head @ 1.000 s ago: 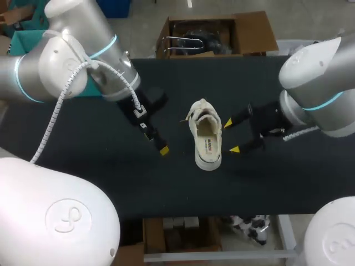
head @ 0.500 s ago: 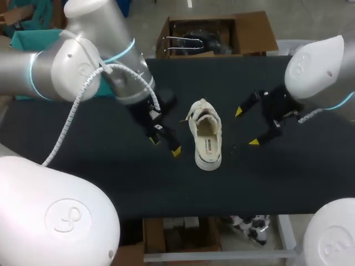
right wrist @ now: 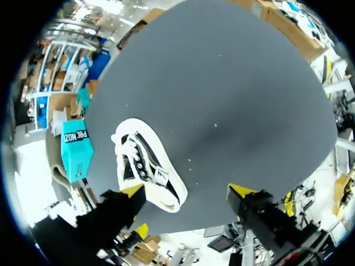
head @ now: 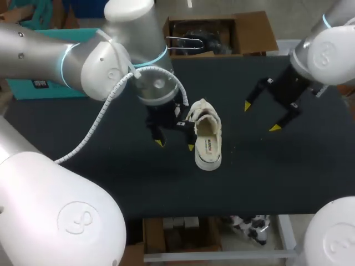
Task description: Open the shoe tongue, take the insole out of the shoe, put the insole back into the shoe, and pack the shoe into the shoebox
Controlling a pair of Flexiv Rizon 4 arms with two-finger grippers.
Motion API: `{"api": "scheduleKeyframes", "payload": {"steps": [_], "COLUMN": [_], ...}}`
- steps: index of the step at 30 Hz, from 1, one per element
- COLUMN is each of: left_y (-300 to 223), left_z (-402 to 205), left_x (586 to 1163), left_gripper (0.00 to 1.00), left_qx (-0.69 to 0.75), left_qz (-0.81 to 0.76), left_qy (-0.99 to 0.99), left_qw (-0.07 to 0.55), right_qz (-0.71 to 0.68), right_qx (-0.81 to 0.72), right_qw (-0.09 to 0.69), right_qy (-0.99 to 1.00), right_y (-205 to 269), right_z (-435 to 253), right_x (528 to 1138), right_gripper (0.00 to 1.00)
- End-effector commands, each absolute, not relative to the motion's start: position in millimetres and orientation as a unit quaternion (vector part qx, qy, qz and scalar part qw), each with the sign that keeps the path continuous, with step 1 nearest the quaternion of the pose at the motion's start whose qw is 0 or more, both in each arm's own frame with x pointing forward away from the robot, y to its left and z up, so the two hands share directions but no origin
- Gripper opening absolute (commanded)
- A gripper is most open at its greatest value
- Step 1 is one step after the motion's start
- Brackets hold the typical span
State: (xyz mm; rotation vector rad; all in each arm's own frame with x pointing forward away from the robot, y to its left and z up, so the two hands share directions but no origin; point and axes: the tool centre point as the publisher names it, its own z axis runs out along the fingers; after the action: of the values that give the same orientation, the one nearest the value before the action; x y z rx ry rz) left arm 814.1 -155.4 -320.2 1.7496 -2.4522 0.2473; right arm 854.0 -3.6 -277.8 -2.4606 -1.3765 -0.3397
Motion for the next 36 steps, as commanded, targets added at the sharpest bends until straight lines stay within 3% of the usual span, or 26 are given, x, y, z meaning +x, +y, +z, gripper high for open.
{"api": "scheduleKeyframes", "payload": {"steps": [1,14,20,22,24,26,31,36], "left_y": [-168,-180,-188,-191,-194,-198,-205,-209], "left_z": [-327,-338,-344,-346,-347,-347,-347,-347], "left_x": [825,861,877,882,885,887,892,902], "left_gripper": [1.0,1.0,1.0,0.88,0.5,0.39,0.35,0.22], "left_qx": [0.586,0.635,0.645,0.648,0.649,0.65,0.652,0.656], "left_qz": [0.06,0.068,0.076,0.075,0.073,0.072,0.071,0.07], "left_qy": [-0.807,-0.769,-0.76,-0.758,-0.757,-0.756,-0.755,-0.752], "left_qw": [0.038,0.017,0.011,0.011,0.012,0.012,0.004,-0.004], "right_qz": [-0.048,-0.045,-0.112,-0.105,-0.125,-0.131,-0.135,-0.14], "right_qx": [-0.688,-0.69,-0.603,-0.588,-0.558,-0.533,-0.491,-0.438], "right_qw": [0.097,0.1,0.047,0.036,0.02,0.0,-0.022,-0.041], "right_qy": [-0.717,-0.715,-0.789,-0.801,-0.82,-0.836,-0.86,-0.887], "right_y": [-8,-11,-35,-40,-46,-49,-54,-55], "right_z": [-281,-283,-281,-279,-279,-278,-281,-281], "right_x": [849,847,844,845,844,845,846,846], "right_gripper": [1.0,1.0,1.0,1.0,1.0,1.0,1.0,1.0]}}
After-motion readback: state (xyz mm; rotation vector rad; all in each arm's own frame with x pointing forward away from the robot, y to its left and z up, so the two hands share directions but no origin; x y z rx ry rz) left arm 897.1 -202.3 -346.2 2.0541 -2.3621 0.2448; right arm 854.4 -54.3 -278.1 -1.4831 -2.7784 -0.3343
